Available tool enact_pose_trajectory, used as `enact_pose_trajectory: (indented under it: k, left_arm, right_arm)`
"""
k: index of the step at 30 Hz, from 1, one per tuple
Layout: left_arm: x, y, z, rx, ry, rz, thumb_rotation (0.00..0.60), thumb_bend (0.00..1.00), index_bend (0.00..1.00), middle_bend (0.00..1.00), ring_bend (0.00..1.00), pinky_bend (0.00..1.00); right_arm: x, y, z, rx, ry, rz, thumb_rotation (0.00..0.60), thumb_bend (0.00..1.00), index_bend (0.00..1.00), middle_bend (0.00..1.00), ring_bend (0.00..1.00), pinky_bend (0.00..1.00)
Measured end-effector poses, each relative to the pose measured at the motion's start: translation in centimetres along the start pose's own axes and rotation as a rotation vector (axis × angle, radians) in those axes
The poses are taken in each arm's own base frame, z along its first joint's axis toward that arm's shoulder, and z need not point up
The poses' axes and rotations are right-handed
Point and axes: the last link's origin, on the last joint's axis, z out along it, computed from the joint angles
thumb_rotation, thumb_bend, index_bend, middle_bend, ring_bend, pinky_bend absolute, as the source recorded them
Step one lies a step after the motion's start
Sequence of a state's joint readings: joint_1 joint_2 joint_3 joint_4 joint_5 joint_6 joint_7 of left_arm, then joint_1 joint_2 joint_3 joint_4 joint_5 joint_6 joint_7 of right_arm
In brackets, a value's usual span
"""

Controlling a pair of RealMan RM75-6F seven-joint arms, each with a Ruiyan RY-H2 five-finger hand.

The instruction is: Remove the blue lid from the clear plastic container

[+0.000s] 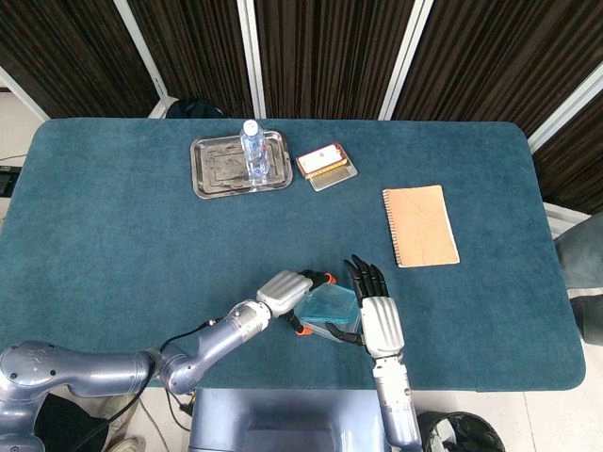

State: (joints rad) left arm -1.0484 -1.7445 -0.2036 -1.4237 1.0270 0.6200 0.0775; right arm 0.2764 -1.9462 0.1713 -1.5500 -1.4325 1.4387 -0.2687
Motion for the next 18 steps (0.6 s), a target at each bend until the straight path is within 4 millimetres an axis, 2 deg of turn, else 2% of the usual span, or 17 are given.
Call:
enact_pose_trajectory:
  k: [8, 11, 13, 18]
  left_arm:
    - [0.45, 0.28, 0.15, 0.001, 0.007, -0.003, 0.6, 0.19, 0.46, 0.49, 0.42, 0.56]
    - [0.56, 0.18, 0.14, 0.005, 0.013, 0.006, 0.6, 0.19, 0.45, 0.47, 0.4, 0.54]
    - [0.6, 0.09, 0.11, 0.008, 0.019, 0.012, 0.6, 0.19, 0.43, 0.44, 0.37, 0.5]
    - [0.56, -0.08, 0.04, 0.015, 0.023, 0.024, 0.6, 0.19, 0.39, 0.4, 0.32, 0.44]
  right_arm:
    - [-0.07, 0.17, 0.18, 0.007, 0.005, -0.016, 0.6, 0.28, 0.0, 0.0, 0.0, 0.0]
    - [-0.03, 0.38, 0.16, 0.0, 0.004, -0.016, 0.6, 0.28, 0.12, 0.03, 0.0, 0.0]
    - [-0.02, 0.51, 0.16, -0.002, 0.003, -0.02, 0.6, 0.27, 0.24, 0.08, 0.0, 0.0]
    - [-0.1, 0.72, 0.06, -0.007, -0.002, -0.024, 0.6, 0.28, 0.36, 0.12, 0.0, 0.0]
